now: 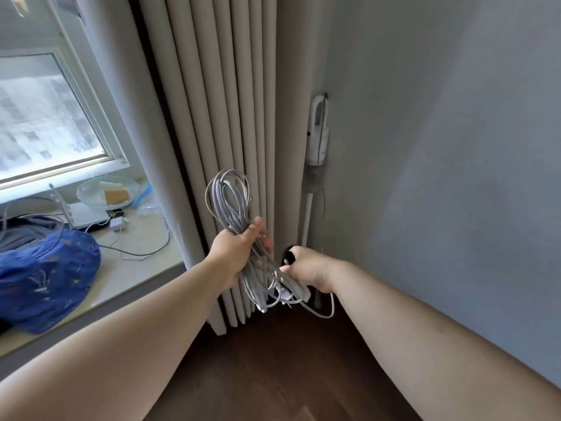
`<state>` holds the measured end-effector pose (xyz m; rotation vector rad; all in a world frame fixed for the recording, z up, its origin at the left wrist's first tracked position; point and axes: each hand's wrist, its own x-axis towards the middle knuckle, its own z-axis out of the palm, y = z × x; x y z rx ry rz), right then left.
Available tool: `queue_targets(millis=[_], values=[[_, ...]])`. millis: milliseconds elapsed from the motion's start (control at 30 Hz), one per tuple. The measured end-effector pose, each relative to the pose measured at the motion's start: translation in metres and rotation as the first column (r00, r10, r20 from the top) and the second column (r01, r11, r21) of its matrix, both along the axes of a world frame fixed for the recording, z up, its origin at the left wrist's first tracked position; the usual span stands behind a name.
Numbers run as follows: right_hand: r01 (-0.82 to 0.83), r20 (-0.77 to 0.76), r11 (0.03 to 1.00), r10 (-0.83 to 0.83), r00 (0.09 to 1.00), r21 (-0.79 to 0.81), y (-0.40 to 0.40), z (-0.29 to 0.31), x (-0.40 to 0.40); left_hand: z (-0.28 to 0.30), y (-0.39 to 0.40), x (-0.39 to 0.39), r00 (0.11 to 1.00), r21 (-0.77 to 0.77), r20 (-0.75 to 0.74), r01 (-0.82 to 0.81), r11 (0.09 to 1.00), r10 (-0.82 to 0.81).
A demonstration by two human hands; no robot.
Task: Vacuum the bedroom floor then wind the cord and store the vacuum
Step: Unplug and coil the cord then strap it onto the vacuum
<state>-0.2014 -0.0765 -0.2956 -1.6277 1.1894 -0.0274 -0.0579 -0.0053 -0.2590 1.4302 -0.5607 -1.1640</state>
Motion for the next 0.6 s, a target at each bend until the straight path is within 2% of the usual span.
queue_targets(millis=[100,200,300,400,500,600], values=[[-0.066,-0.078,0.969,0.087,0.993,0.236,0.01,0.004,-0.003,0.003,0.0,0.014,0.997,-0.025,-0.047,-0.067,0.997,0.065],[-0.088,-0.225,0.957,0.154,0.962,0.276,0.009,0.002,-0.016,0.003,-0.003,0.036,0.98,-0.05,-0.128,-0.162,0.985,0.155],[-0.101,-0.38,0.988,0.138,0.915,0.114,-0.003,0.004,-0.029,-0.002,-0.012,0.055,0.963,-0.071,-0.132,-0.244,0.967,0.233],[-0.026,-0.399,0.989,-0.034,0.916,-0.145,-0.021,0.008,-0.041,-0.008,-0.02,0.067,0.965,-0.04,-0.069,-0.258,0.965,0.255],[0.072,-0.324,0.942,-0.183,0.928,-0.327,-0.028,0.024,-0.038,-0.014,-0.024,0.064,0.988,0.053,0.086,-0.136,0.989,0.131],[0.047,-0.263,0.88,-0.191,0.945,-0.472,-0.032,0.038,-0.02,-0.013,-0.028,0.045,0.952,0.132,0.299,0.021,0.991,-0.06]])
